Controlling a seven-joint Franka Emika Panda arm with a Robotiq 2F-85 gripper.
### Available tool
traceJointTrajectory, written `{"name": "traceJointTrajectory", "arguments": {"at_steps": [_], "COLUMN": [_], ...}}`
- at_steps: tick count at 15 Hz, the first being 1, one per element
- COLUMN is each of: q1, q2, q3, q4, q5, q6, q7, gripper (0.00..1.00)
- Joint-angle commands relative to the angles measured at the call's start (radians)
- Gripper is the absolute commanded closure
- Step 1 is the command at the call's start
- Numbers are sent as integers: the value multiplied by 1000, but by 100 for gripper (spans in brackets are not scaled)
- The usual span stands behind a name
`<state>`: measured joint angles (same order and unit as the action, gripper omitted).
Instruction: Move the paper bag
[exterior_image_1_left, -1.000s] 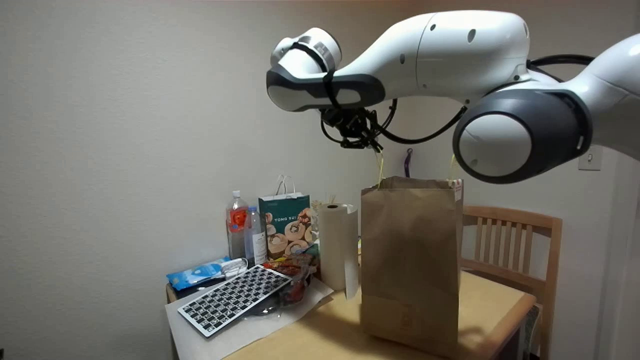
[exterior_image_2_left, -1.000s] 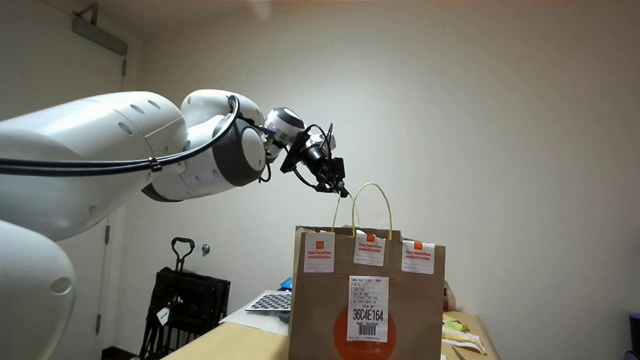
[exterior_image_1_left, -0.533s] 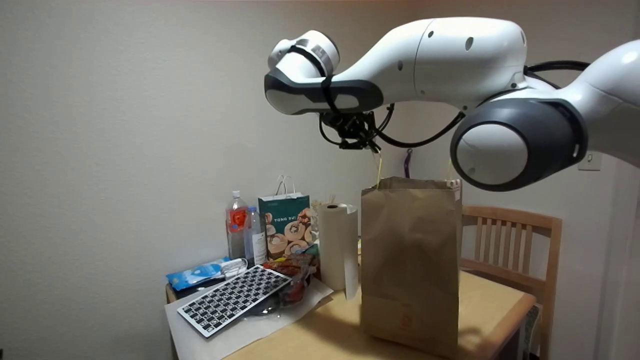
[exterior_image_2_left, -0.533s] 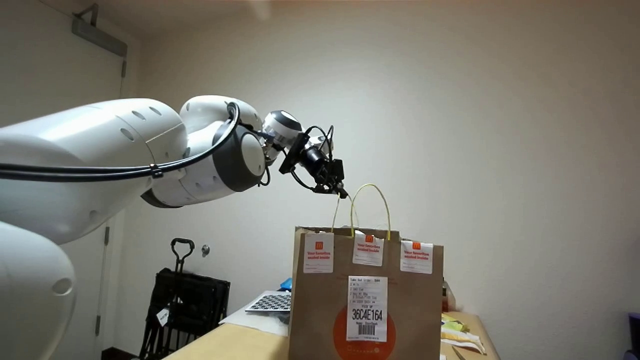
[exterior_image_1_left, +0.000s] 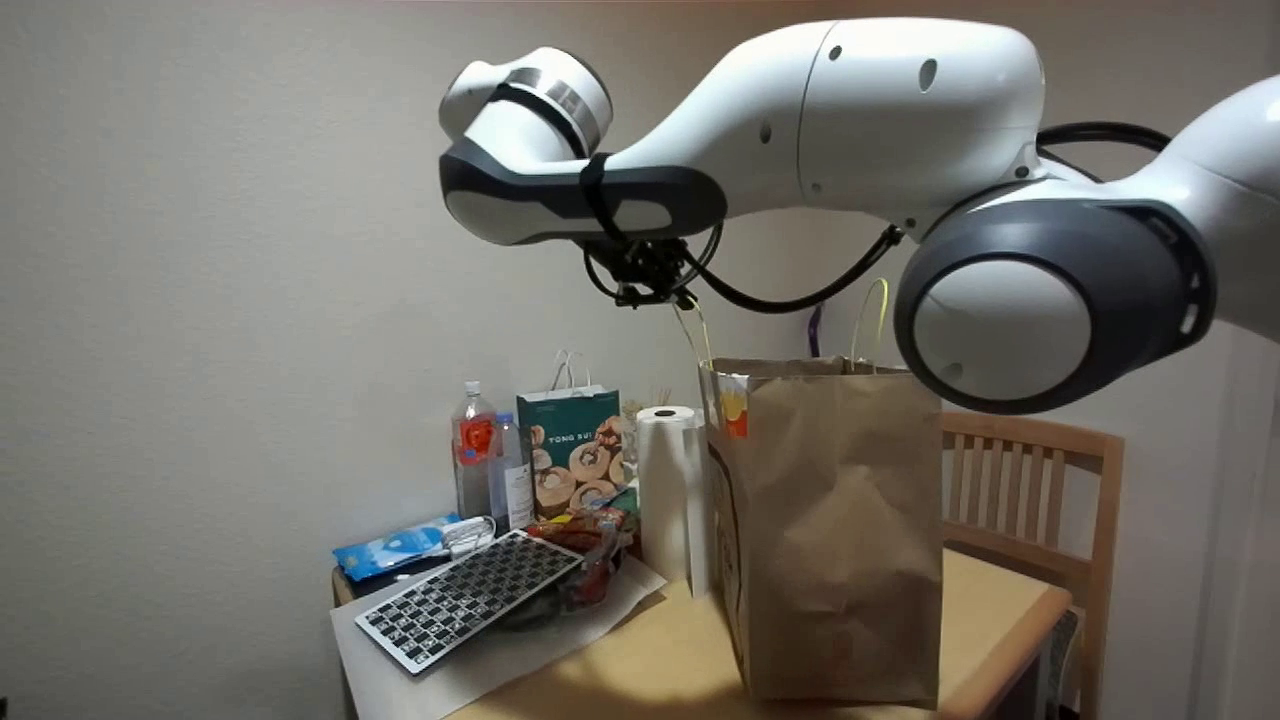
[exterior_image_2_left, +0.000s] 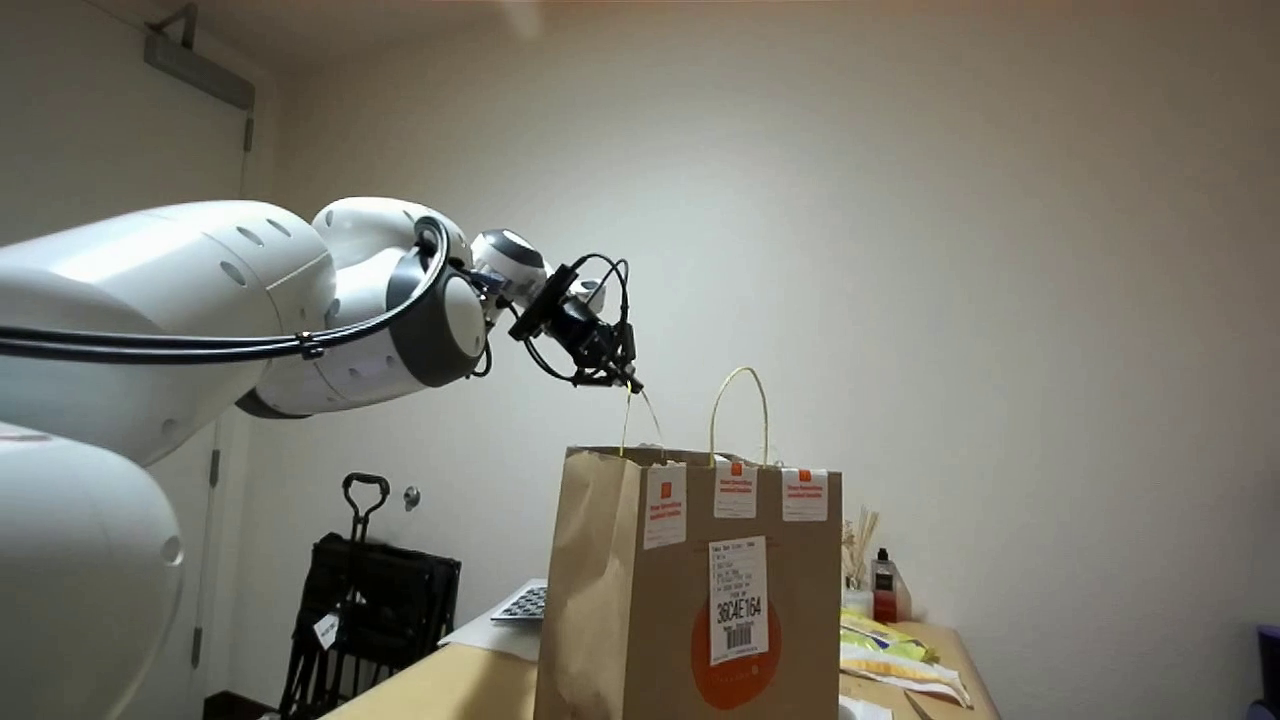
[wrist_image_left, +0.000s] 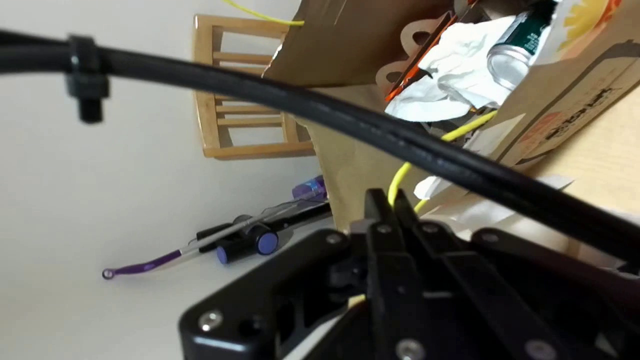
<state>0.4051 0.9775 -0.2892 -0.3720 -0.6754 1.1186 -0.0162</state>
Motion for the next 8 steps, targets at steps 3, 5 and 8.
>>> {"name": "traceJointTrajectory", "arguments": {"at_steps": [3, 5, 8], "q1": [21, 16, 15], "q2": [1, -3, -12], "q3": [-9, -5, -3], "q4": [-20, -21, -29], "q5": [-87, -96, -107], "q6": [140, 170, 170], "q7": [-229, -282, -338], "gripper": [97, 97, 97]}}
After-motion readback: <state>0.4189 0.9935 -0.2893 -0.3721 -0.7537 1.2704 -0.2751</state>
